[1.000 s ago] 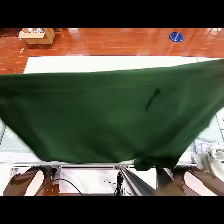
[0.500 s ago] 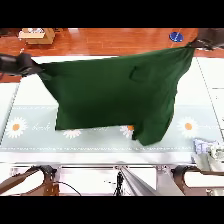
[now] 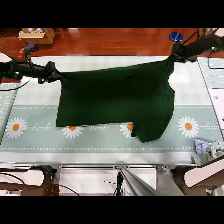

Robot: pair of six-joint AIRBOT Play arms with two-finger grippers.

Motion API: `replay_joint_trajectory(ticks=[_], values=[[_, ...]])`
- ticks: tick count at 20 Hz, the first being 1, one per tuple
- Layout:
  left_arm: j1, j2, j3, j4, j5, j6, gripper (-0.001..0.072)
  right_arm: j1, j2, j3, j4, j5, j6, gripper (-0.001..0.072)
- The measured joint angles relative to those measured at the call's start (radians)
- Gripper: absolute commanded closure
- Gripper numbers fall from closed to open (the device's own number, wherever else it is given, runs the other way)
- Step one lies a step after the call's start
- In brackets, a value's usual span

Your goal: Fold the shirts.

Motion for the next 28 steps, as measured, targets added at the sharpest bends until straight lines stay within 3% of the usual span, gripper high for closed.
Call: replay_joint_trajectory(ticks=[2, 3, 5, 9, 12, 15, 21, 28], values=[[-0.013, -0.024, 0.000, -0.005, 0.006, 0.023, 0.0251, 0.012, -0.018, 0.000, 0.002, 0.000, -0.015, 0.0457], [-0.014, -0.030, 0.000, -0.005, 0.005, 0.032, 0.0231, 0.014, -0.020, 0.003, -0.003, 0.007, -0.026, 0.0357], [-0.001, -0.032, 0.000, 0.008, -0.017, 0.044, 0.0119, 0.006, -0.011, 0.010, -0.057, 0.058, -0.058, 0.0306], [0.108, 0.001, -0.003, 0.133, -0.135, 0.024, 0.0110, -0.071, 0.051, 0.005, -0.278, 0.213, -0.084, 0.0280], [0.228, 0.061, -0.075, 0.204, -0.241, 0.012, 0.0110, -0.170, 0.119, -0.082, -0.314, 0.291, -0.066, 0.0280], [0.328, 0.146, -0.254, 0.234, -0.289, 0.029, 0.0110, -0.257, 0.229, -0.305, -0.273, 0.273, -0.085, 0.0280], [0.417, 0.217, -0.542, 0.235, -0.266, 0.086, 0.0110, -0.386, 0.443, -0.790, -0.059, 0.055, -0.200, 0.0280], [0.363, 0.198, -0.600, 0.163, -0.154, 0.103, 0.0110, -0.419, 0.503, -0.954, 0.031, 0.010, -0.285, 0.0280]])
